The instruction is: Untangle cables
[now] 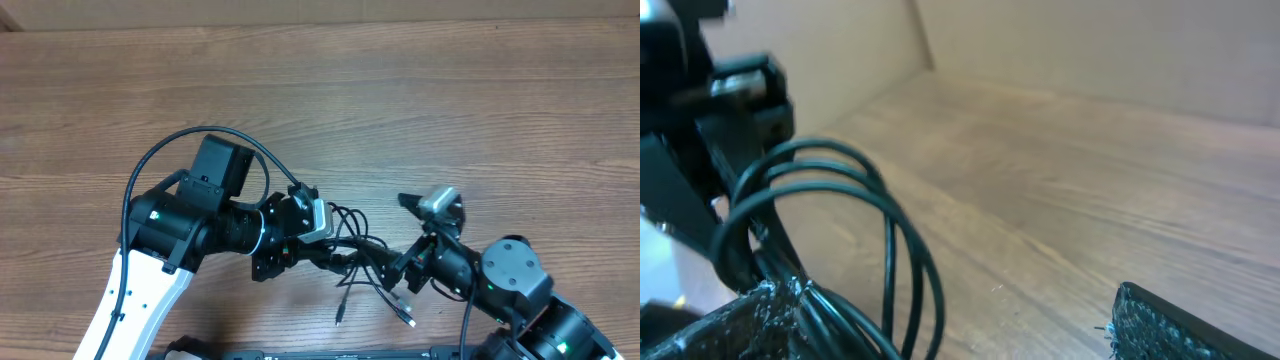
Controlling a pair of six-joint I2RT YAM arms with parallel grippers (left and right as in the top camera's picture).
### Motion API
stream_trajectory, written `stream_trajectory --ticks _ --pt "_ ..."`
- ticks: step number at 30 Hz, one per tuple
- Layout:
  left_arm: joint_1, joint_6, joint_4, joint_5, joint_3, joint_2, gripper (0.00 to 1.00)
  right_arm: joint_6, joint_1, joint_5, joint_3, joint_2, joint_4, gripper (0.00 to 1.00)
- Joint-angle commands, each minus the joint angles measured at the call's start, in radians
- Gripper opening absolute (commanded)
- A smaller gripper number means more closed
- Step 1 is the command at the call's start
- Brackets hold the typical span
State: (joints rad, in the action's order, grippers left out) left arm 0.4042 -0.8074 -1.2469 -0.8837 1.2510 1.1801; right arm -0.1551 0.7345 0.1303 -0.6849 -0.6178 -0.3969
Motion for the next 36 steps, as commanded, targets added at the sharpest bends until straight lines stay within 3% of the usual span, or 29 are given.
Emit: stream_trajectory --ticks 1,4,10,14,23,30,36 --pt "-0.005 -0.031 -0.006 -0.112 0.01 -0.004 0.04 0.034 0.003 0.123 -0.031 -0.039 0.015 1.0" --pt "-0.005 -0.032 -0.005 -0.143 0.01 -0.004 0.04 0.055 0.003 0.231 -0.031 -0.089 0.042 1.0" --pt "-0.004 -0.047 -0.028 -0.184 0.01 -0.003 0.04 0.059 0.003 0.246 -0.031 -0.233 0.137 1.0" --pt "-0.004 -0.095 -0.087 -0.134 0.01 -0.003 0.04 0.047 0.003 0.319 -0.049 -0.284 0.168 1.0" --pt "-0.006 -0.094 -0.081 0.056 0.01 -0.003 0.04 -0.027 -0.015 0.395 -0.102 -0.17 -0.03 1.0" --pt "-0.006 -0.094 -0.081 0.049 0.01 -0.002 0.04 0.006 -0.043 0.394 -0.131 -0.016 -0.063 1.0" --pt "-0.005 -0.095 -0.1 -0.03 0.01 -0.002 0.04 0.06 -0.043 0.209 -0.131 -0.069 -0.11 1.0"
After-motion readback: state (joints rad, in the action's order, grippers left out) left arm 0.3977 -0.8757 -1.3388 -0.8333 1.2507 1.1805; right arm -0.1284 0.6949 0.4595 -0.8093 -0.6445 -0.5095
